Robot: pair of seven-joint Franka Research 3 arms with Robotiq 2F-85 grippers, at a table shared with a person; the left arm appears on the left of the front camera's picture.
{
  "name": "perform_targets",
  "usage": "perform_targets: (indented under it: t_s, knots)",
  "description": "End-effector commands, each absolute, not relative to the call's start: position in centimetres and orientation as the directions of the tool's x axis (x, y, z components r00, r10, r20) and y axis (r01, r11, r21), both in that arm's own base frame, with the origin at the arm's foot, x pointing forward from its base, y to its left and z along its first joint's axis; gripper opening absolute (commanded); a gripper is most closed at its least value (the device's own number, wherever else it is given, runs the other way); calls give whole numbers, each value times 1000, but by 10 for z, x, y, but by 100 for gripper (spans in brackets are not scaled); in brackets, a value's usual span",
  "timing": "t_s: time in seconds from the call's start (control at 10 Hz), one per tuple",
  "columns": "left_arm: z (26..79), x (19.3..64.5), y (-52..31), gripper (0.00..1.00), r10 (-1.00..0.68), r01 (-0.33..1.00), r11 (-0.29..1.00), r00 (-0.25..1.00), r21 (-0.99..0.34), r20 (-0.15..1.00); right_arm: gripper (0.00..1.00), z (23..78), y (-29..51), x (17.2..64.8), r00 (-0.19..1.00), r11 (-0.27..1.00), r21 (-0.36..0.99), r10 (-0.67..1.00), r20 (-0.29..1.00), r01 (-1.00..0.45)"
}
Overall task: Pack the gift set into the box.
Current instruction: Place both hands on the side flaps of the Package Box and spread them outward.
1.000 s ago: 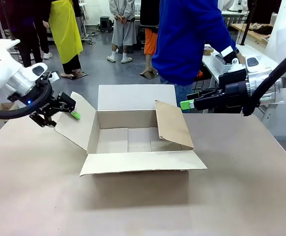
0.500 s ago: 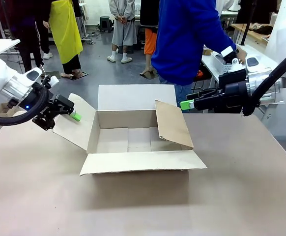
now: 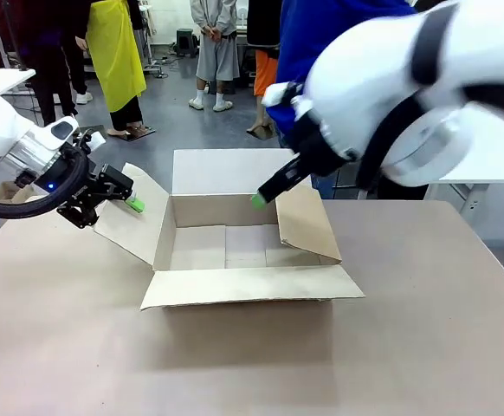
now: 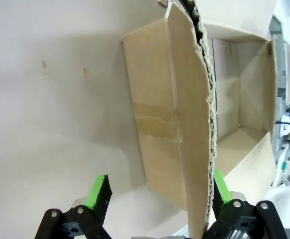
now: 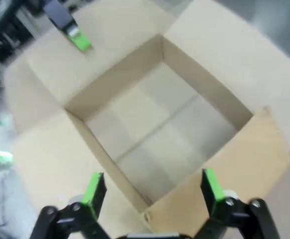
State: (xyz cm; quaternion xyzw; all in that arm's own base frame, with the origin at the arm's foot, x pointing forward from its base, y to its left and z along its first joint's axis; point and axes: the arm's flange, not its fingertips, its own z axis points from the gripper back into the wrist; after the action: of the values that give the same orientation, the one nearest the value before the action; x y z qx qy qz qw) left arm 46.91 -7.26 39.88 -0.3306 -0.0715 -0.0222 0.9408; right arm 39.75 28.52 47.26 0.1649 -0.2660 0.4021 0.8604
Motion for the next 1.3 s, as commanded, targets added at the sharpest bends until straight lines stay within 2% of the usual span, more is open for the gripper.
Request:
perform_targets:
  t_s: [0.0, 0.1, 0.2, 0.3, 0.4, 0.6, 0.7, 1.0, 1.1, 1.2]
  knots:
    - [402, 467, -72, 100, 3, 84, 788, 990, -610, 141, 100, 503, 323, 413, 672, 708, -35, 683, 287, -705]
    - [402, 467, -72, 100, 3, 84, 788, 990, -610, 141, 100, 507, 288, 420, 548, 604, 58, 673, 496, -795]
    - [402, 467, -72, 100, 3, 84, 788, 990, -610, 141, 100, 460, 294, 398, 585, 668, 1, 651, 483, -744]
    - [402, 467, -72, 100, 3, 84, 788, 990, -610, 141, 100, 466, 296, 402, 591, 672, -39, 676, 441, -740]
    - [402, 467, -72, 100, 3, 84, 788, 990, -610, 141, 100, 462, 314, 399, 626, 690, -125, 707, 328, -713]
    - [402, 467, -72, 100, 3, 84, 788, 990, -610, 141, 100, 465, 342, 400, 717, 751, -222, 660, 224, -622]
    - [402, 467, -72, 100, 3, 84, 788, 990, -610, 141, 100, 462, 352, 406, 761, 776, -218, 627, 167, -592]
    - [402, 467, -72, 100, 3, 84, 788, 990, -610, 141, 100, 432, 375, 430, 905, 902, -234, 401, 144, -363]
    - [402, 467, -72, 100, 3, 84, 788, 990, -610, 141, 100, 425, 376, 439, 941, 941, -238, 286, 181, -241]
    - [402, 467, -72, 100, 3, 84, 788, 990, -610, 141, 100, 422, 376, 446, 959, 950, -299, 167, 230, -94]
